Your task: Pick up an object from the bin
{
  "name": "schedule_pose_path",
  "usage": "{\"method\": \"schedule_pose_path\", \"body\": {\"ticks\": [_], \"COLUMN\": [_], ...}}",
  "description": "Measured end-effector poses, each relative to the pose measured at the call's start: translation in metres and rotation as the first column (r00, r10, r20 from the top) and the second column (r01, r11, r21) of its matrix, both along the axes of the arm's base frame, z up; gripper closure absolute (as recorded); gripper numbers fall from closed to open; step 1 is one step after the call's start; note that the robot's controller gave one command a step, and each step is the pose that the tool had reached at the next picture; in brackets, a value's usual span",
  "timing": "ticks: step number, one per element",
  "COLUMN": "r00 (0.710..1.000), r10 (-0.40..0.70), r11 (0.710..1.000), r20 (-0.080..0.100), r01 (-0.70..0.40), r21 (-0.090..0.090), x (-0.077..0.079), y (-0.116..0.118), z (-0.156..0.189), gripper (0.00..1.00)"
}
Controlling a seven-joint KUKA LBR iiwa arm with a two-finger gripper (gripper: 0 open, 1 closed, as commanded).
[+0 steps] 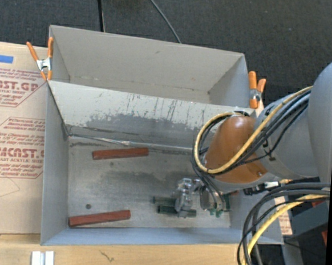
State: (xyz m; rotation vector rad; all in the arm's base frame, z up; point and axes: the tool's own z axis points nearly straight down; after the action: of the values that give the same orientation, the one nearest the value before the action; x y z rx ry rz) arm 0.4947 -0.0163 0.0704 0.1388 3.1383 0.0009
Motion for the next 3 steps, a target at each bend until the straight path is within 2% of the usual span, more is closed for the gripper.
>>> {"method": "schedule_pose_path", "body": {"ticks": [1, 2, 3], "r00": [1.0, 1.0, 1.0], "r10": [0.0, 0.0, 0.0], "r11": [1.0, 1.0, 1.0], "r20": [0.001, -0.001, -0.001], "r01": [0.0, 0.0, 0.0], "r21": [-0.001, 0.0, 0.0], "x": [-0.0001, -0.0004, -0.0004], "y": [-0.0003, -0.0001, -0.0001], "z": [-0.0002, -0.0002, -0.0002], "gripper": [0.0, 1.0, 1.0]}}
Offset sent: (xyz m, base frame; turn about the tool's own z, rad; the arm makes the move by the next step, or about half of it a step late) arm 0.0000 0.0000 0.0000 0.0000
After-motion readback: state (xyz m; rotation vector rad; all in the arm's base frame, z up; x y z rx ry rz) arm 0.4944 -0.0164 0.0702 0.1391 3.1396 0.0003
